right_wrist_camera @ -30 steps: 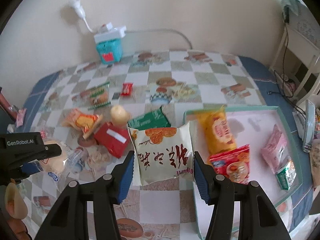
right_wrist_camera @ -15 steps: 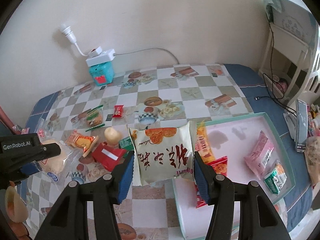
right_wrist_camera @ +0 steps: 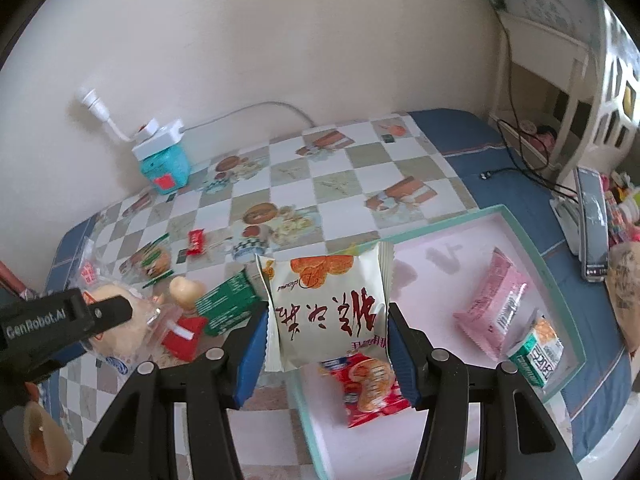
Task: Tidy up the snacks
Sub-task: 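Carry both packs over the white tray and open both tools to drop them, then move both tools back to the snack pile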
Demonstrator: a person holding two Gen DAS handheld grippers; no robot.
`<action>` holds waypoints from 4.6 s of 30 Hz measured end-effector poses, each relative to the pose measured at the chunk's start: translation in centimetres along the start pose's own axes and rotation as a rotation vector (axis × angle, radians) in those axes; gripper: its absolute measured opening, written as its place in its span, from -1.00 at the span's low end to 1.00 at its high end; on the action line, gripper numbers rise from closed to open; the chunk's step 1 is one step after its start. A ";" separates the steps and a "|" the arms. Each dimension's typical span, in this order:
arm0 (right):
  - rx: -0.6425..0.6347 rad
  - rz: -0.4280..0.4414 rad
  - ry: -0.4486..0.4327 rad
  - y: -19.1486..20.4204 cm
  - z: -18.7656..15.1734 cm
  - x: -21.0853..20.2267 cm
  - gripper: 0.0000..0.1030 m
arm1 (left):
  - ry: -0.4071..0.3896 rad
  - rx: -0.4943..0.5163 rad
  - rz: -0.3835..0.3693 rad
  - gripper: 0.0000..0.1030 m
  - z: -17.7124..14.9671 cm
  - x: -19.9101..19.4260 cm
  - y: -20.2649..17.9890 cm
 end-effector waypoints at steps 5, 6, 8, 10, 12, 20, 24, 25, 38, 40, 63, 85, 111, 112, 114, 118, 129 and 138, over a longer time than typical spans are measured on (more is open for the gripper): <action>0.102 -0.034 -0.001 -4.4 1.4 0.5 0.13 | -0.021 0.063 0.000 0.08 0.2 0.2 -2.7; 0.126 -0.043 -0.001 -5.5 1.6 0.5 0.13 | -0.022 0.072 -0.004 0.08 0.3 0.4 -3.2; 0.163 -0.056 0.002 -7.4 2.0 0.8 0.13 | -0.015 0.089 -0.023 0.08 0.2 0.8 -4.4; 0.184 -0.071 0.006 -8.7 2.2 1.0 0.13 | 0.005 0.104 -0.035 0.08 0.0 1.6 -5.2; 0.198 -0.090 0.013 -9.8 2.2 1.4 0.13 | 0.028 0.102 -0.008 0.08 -0.3 2.6 -5.2; 0.222 -0.092 0.059 -10.9 1.5 2.4 0.13 | 0.203 -0.027 0.065 0.60 -2.5 6.9 -2.0; 0.213 -0.087 0.063 -10.7 1.4 2.6 0.13 | 0.233 -0.103 0.067 0.68 -3.3 7.7 -0.9; 0.214 -0.086 0.063 -10.7 1.4 2.6 0.13 | 0.242 -0.117 0.063 0.70 -3.5 7.9 -0.7; 0.213 -0.082 0.077 -10.8 1.3 3.1 0.13 | 0.332 -0.188 0.003 0.88 -6.4 10.8 -0.6; 0.215 -0.083 0.079 -10.8 1.2 3.2 0.13 | 0.335 -0.165 0.015 0.79 -6.8 11.0 -1.2; 0.266 -0.095 0.139 -12.7 0.5 4.5 0.13 | 0.184 -0.024 -0.074 0.07 -3.4 4.8 -5.6; 0.304 -0.114 0.174 -13.8 0.2 5.0 0.18 | 0.243 0.307 -0.064 0.09 -6.7 8.6 -15.0; 0.265 -0.114 0.114 -12.7 1.7 2.1 0.61 | 0.157 0.173 -0.016 0.68 -2.9 3.6 -9.2; 0.260 -0.115 0.113 -12.6 1.7 2.1 0.62 | 0.150 0.156 -0.008 0.68 -2.8 3.4 -8.6; 0.249 -0.121 0.114 -12.3 1.6 2.1 0.66 | 0.135 0.111 0.013 0.69 -2.3 3.3 -7.1; 0.223 -0.129 0.120 -11.4 1.3 2.3 0.76 | 0.128 0.043 0.066 0.72 -1.8 3.3 -4.3; 0.114 -0.115 0.103 -7.0 0.9 2.0 1.00 | 0.091 -0.112 0.214 0.75 -1.4 2.8 3.6; -0.001 -0.065 0.094 -1.1 -0.5 1.4 1.00 | 0.050 -0.215 0.374 0.93 -1.4 1.3 10.1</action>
Point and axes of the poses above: each gripper's, at about its wrist camera, not at the fingertips, and x roughly the way its jaws point, y to its left, z to its top, the point moved 3 cm from there along x, roughly the way its jaws point, and after that the axes turned 10 degrees about x, right-handed, at the moved point
